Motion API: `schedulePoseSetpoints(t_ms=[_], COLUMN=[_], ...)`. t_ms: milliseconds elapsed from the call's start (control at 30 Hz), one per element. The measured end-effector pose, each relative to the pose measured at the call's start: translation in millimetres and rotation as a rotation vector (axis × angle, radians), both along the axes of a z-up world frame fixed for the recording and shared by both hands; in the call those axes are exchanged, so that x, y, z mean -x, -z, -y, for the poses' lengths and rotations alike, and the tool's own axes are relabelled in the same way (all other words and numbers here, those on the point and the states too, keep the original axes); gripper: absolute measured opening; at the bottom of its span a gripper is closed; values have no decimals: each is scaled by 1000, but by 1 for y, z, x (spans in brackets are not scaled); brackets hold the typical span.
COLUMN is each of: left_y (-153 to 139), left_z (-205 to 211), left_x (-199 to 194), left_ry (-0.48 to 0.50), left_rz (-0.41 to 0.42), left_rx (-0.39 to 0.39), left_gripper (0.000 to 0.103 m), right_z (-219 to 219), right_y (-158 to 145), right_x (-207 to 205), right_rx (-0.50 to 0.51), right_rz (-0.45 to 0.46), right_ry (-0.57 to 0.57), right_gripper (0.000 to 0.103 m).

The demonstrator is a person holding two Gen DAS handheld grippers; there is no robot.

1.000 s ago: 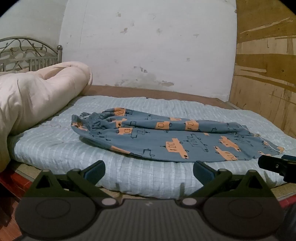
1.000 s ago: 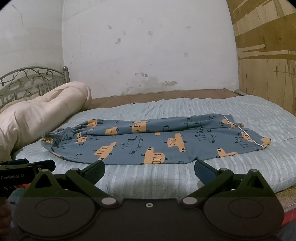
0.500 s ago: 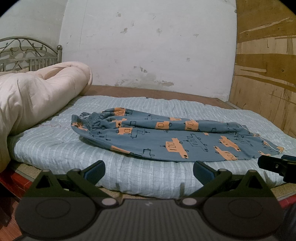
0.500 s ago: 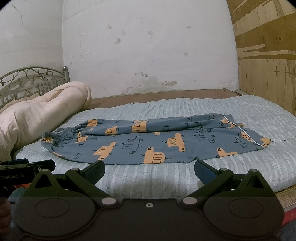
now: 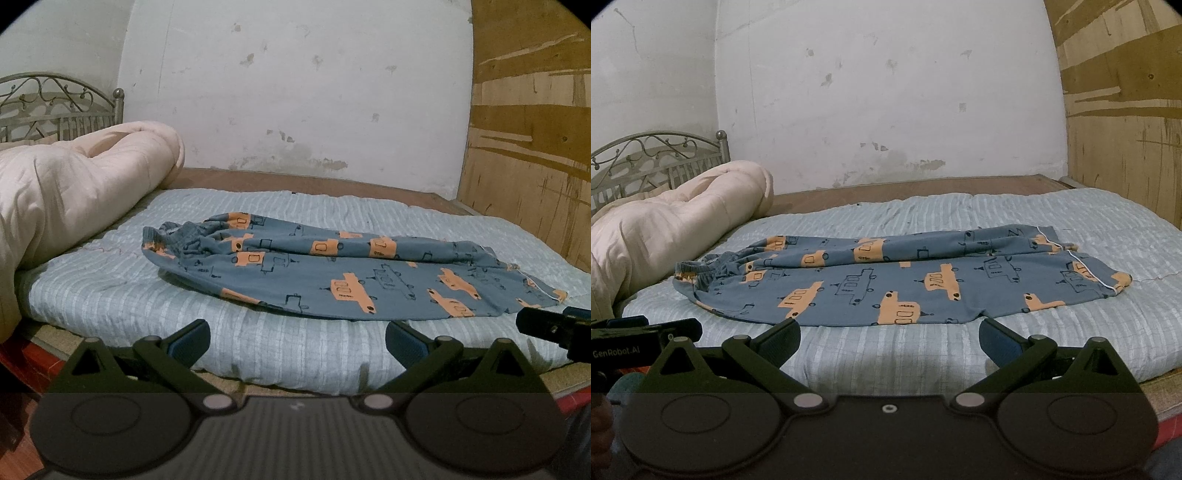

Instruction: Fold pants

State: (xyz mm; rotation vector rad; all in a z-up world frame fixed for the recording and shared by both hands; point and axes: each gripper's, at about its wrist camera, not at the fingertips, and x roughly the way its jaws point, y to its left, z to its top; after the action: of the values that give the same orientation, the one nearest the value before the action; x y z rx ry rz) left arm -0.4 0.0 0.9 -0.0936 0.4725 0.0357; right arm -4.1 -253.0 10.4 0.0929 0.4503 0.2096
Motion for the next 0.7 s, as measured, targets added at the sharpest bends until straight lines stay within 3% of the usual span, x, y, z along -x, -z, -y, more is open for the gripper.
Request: schedulePoseSetpoints(t_ms=[700], left_y=[-17], left_z=[7], left_x=[-27], left_ry=[-4], left_rz=[-115], left_rx=[-72], left_gripper=[103], right_z=[-8], right_y=[-19], right_x=[-30], right_rx=[70], right_rz=[-144], right_ry=[-39], right_gripper=[102])
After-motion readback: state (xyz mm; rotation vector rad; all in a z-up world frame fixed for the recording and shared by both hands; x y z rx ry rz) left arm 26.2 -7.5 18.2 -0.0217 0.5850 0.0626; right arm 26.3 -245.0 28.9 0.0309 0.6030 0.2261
